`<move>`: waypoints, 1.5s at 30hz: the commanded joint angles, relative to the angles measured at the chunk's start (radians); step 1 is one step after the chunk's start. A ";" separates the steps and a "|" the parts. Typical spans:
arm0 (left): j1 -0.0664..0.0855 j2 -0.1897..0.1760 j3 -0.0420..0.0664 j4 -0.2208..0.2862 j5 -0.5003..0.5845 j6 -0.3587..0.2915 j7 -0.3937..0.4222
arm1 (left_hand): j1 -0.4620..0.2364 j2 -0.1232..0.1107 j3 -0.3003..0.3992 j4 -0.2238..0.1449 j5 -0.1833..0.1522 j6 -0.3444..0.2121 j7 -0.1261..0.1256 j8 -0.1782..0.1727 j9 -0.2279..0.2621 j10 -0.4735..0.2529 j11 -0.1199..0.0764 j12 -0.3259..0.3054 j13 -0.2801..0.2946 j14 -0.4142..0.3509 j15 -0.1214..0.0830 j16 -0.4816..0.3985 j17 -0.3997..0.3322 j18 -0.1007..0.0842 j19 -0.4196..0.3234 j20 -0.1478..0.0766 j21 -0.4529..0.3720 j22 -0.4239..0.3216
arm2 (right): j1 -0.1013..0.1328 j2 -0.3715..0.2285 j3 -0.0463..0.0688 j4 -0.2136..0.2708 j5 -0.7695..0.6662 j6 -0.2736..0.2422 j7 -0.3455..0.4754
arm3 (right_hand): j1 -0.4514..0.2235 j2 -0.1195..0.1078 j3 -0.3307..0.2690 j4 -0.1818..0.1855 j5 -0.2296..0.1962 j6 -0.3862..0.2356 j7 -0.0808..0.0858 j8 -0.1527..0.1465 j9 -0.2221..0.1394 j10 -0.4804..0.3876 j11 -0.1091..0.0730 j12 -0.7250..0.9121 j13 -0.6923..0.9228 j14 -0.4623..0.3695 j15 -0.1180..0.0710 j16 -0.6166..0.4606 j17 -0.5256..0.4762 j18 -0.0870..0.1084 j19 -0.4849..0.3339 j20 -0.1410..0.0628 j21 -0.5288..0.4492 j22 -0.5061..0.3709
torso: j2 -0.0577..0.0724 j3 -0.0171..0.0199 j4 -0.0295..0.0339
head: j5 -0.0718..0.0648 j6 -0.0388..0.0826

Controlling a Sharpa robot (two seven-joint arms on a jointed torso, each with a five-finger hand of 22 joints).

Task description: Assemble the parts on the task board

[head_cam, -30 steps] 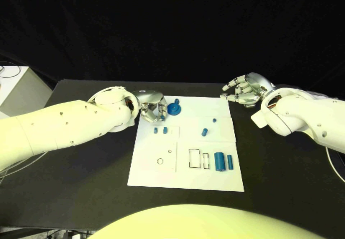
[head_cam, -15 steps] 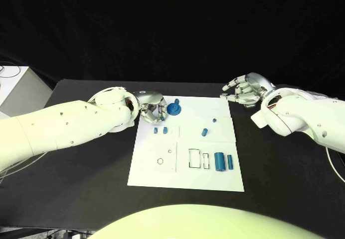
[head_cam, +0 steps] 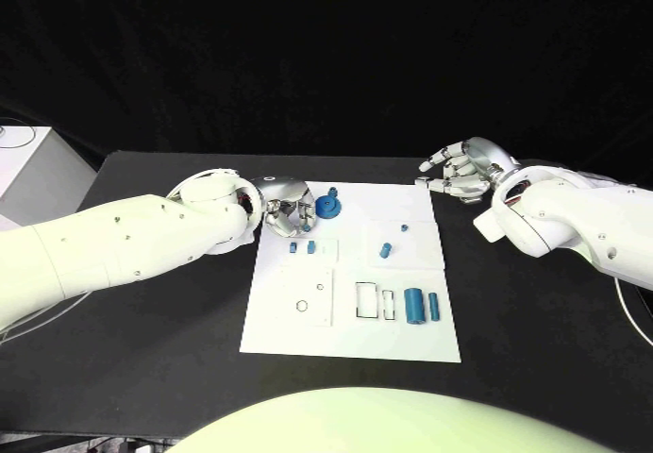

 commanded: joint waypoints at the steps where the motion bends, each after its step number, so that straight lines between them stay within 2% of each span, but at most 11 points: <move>1: -0.005 0.003 -0.002 -0.001 0.005 0.016 0.007 | -0.011 0.001 0.001 -0.005 0.003 0.005 0.001 0.001 0.000 0.007 0.002 -0.006 -0.002 0.001 0.001 -0.001 -0.001 -0.008 -0.006 -0.001 -0.005 -0.001 | -0.001 0.000 0.000 0.001 -0.004 0.012 0.009 | 0.000 0.003 0.005 -0.001 0.006 -0.001 0.000 0.003 -0.002 0.004 -0.003 0.003 0.000 0.053 0.002 0.000 0.099 0.011 -0.001 0.000 -0.002 0.053 | -0.001 -0.0001 0.0011 | 0.000 0.000; 20: -0.005 0.004 -0.002 -0.008 -0.005 -0.018 -0.010 | -0.006 0.010 0.004 -0.009 0.003 0.010 0.001 -0.002 0.002 0.015 0.001 -0.013 -0.001 0.000 0.000 -0.001 -0.001 -0.009 -0.003 -0.002 0.000 0.005 | -0.001 -0.001 0.000 0.001 -0.004 0.013 0.008 | 0.000 0.003 0.005 -0.001 0.006 -0.001 0.000 0.003 -0.002 0.004 -0.003 0.003 0.000 0.053 0.002 0.000 0.099 0.011 -0.001 0.000 -0.002 0.053 | 0.000 -0.0005 0.0006 | 0.000 0.000; 45: -0.005 0.015 -0.002 -0.017 0.002 0.018 -0.013 | -0.005 0.014 0.007 -0.011 0.003 0.010 0.002 -0.006 0.002 0.016 0.002 -0.019 -0.001 -0.005 0.000 -0.005 -0.010 -0.007 -0.010 -0.002 -0.005 -0.001 | -0.001 0.000 0.000 0.000 -0.004 0.016 0.008 | 0.000 0.003 0.005 -0.001 0.006 -0.001 0.000 0.003 -0.002 0.004 -0.003 0.003 0.000 0.053 0.002 0.000 0.099 0.011 -0.001 0.000 -0.002 0.053 | -0.001 0.0000 0.0004 | 0.000 0.000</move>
